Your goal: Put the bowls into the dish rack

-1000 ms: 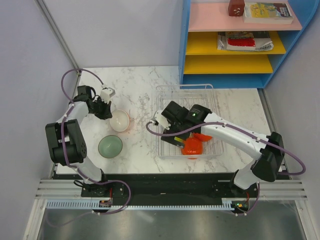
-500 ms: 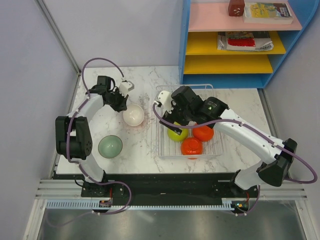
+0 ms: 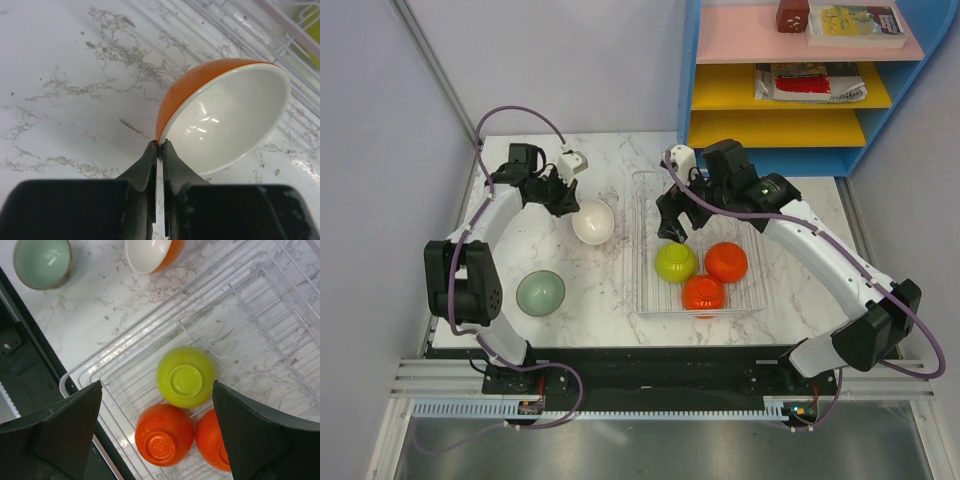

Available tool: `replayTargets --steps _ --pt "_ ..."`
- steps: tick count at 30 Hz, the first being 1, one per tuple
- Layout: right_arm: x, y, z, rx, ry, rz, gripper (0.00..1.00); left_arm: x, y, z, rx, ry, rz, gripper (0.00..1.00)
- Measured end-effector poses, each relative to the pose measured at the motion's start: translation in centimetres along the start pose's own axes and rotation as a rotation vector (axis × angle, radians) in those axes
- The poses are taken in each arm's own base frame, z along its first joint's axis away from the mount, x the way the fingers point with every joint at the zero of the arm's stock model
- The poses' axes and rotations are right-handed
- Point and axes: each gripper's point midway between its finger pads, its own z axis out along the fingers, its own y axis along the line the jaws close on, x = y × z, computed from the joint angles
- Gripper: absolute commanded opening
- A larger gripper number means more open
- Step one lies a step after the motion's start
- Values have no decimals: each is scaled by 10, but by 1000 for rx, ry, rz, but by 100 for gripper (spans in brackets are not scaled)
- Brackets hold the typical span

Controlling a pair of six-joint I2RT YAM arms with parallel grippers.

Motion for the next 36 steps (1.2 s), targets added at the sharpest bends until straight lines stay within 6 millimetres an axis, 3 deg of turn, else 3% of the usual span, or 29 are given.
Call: replayTargets --steps 6,11,16,21,26,36 --pt "-25 7 -5 -132 -110 125 98 -39 -34 -19 113 -108 94 2" --pt "-43 -1 -4 -217 -191 236 98 -70 -75 -35 230 -184 196 2" --pt "-43 -19 10 -271 -206 359 98 -97 -120 -42 328 -221 292 2" --pt "-31 -30 23 -330 -187 479 98 -119 -149 -46 381 -236 360 2" --pt "-26 -32 24 -382 -189 554 98 -140 -155 -43 403 -244 396 2" --pt "-21 -31 14 -444 -216 621 98 -136 -155 -22 437 -200 379 2"
